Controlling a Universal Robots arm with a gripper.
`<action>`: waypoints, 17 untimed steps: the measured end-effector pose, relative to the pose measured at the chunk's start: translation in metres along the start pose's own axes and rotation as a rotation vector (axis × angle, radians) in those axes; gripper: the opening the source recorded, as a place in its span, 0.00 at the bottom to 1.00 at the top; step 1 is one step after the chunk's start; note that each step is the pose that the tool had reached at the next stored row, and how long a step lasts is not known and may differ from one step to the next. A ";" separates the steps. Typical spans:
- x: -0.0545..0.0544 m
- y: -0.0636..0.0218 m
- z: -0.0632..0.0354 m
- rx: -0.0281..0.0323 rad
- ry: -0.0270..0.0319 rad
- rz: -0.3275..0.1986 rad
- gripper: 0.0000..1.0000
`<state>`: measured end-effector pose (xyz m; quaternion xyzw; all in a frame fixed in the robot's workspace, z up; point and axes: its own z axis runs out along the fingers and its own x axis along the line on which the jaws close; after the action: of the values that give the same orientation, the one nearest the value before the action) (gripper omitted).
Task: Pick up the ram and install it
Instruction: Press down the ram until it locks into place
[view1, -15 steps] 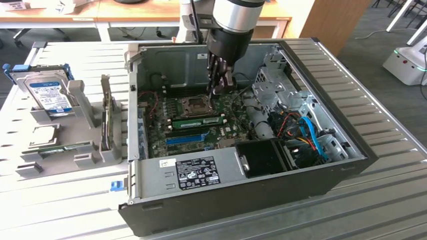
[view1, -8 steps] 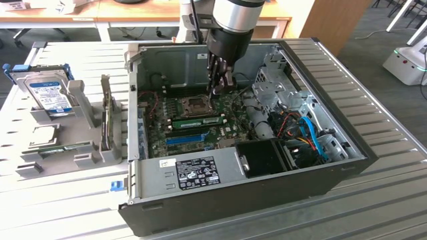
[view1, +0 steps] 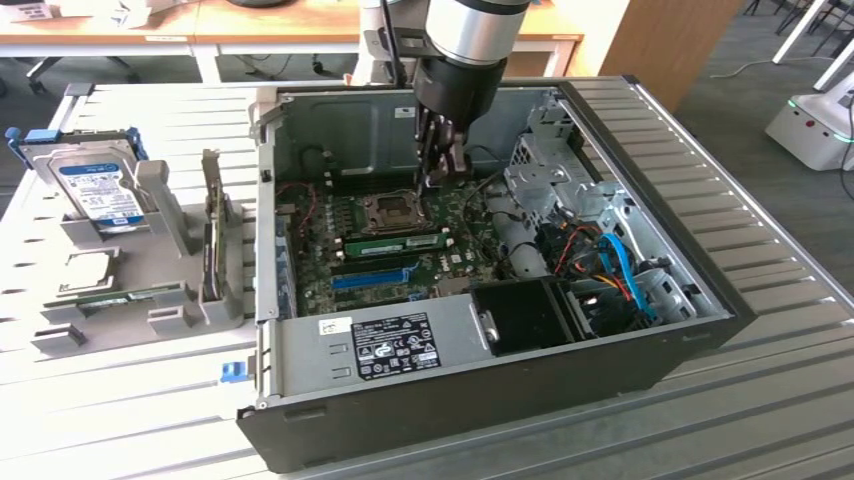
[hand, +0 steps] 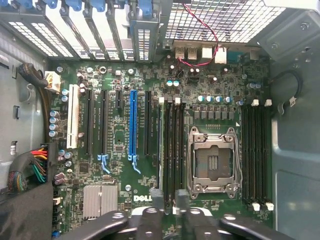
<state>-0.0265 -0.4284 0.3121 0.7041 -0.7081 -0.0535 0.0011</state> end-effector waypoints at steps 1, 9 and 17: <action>0.000 0.0000 0.0000 0.0000 0.0000 0.000 0.24; 0.000 0.0000 0.0000 0.0000 0.0000 0.000 0.11; 0.000 0.0000 0.0000 0.0144 -0.0006 -0.002 0.11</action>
<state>-0.0265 -0.4285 0.3121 0.7046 -0.7079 -0.0486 -0.0043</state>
